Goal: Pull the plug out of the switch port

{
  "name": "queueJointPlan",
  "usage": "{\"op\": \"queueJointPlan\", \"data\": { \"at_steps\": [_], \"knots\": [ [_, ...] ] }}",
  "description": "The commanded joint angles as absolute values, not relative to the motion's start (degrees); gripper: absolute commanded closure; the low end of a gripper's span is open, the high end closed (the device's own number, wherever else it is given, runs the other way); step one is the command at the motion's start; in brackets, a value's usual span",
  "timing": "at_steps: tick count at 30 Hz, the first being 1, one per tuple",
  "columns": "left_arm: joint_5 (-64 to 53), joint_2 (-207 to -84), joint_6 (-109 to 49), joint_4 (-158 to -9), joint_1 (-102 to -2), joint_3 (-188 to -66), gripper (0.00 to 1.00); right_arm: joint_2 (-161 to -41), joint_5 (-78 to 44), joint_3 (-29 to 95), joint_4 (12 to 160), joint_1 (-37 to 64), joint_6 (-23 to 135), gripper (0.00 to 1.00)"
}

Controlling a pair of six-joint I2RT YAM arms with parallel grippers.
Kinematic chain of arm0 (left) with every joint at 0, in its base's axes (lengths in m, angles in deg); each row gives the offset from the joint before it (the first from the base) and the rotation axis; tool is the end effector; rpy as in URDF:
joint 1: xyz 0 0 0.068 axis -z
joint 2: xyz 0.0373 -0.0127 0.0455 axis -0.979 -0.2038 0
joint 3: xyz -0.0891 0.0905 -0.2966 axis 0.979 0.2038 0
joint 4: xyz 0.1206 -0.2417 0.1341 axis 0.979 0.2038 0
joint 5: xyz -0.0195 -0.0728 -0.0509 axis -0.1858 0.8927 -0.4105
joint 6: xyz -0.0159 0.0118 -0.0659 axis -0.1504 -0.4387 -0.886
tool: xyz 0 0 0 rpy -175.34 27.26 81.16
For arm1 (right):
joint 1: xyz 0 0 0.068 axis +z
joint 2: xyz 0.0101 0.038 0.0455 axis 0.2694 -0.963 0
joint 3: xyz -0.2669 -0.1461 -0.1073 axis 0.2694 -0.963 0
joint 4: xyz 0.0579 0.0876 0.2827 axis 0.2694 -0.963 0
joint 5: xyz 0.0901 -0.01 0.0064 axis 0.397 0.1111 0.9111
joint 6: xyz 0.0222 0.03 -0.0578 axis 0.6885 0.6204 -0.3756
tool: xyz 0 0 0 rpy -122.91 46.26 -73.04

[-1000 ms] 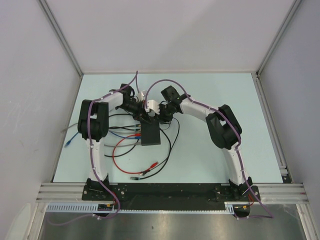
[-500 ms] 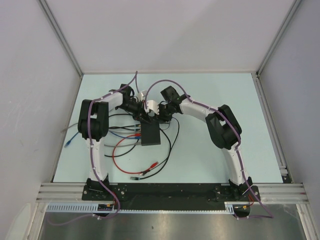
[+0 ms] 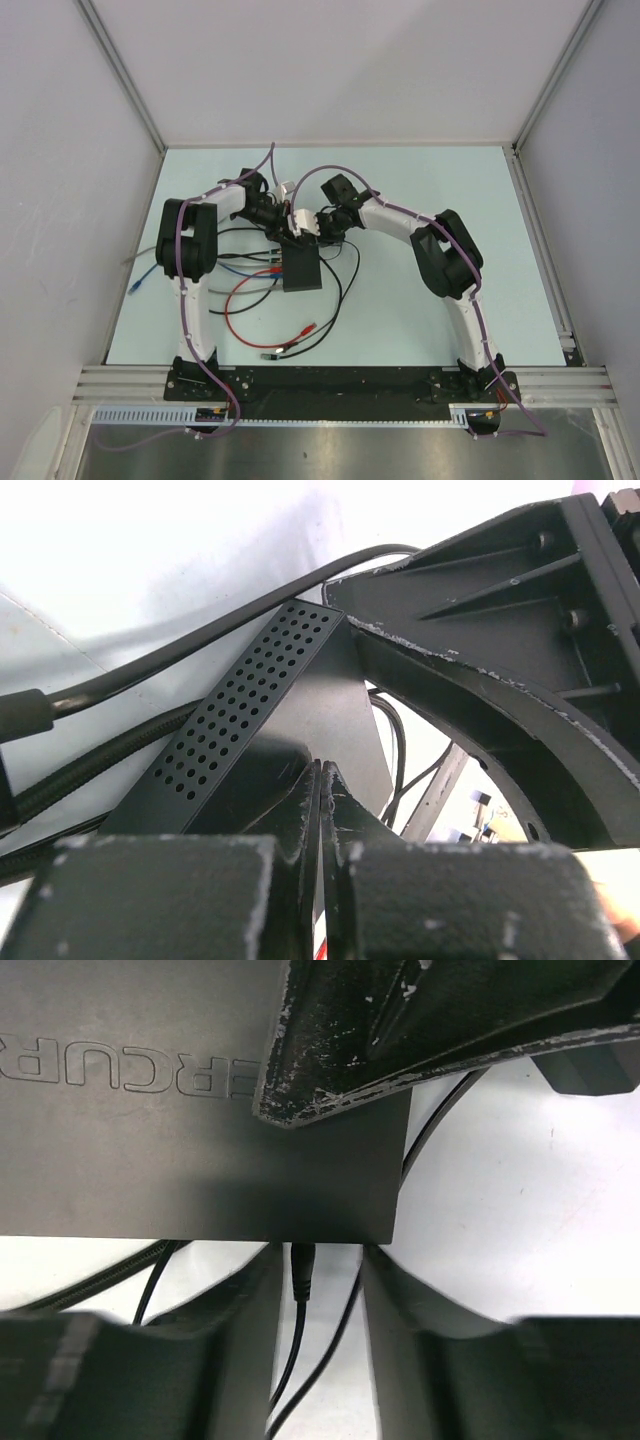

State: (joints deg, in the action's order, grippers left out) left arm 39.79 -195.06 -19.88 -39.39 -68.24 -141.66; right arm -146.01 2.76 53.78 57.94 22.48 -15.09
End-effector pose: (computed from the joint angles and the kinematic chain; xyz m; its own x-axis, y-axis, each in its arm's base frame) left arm 0.4675 -0.1278 0.1370 -0.9737 0.1601 -0.1622 0.2251 0.5645 -0.7942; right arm 0.4167 0.3589 0.1724 0.3738 -0.7275 -0.5754 -0.9237 -0.2361 -0.3017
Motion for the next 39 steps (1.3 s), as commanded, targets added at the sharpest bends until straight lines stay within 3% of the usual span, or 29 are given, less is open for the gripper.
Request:
{"op": "queueJointPlan", "data": {
  "at_steps": [1,5,12,21,26,39],
  "knots": [
    [31.8,-198.3,-17.7,-39.8,-68.0,-141.2,1.0,-145.6,3.7,52.7,59.0,22.9,-16.3,0.54],
    [31.8,-198.1,-17.5,-39.9,-68.0,-140.9,1.0,-144.1,2.7,51.6,60.7,23.0,-14.6,0.5],
    [31.5,-198.0,-17.4,-39.9,-68.0,-140.9,1.0,-144.6,3.4,51.5,60.1,23.2,-14.4,0.55],
    [31.3,-197.3,-17.0,-39.7,-68.5,-140.3,1.0,-137.4,2.9,47.6,63.7,22.0,-11.1,0.42],
    [31.5,-197.4,-17.0,-39.7,-68.7,-140.9,1.0,-138.6,7.0,51.9,56.5,22.0,-10.9,0.54],
    [31.7,-197.3,-17.0,-39.7,-69.0,-140.9,1.0,-146.3,3.7,56.7,54.0,22.1,-11.1,0.56]
  ]
}}
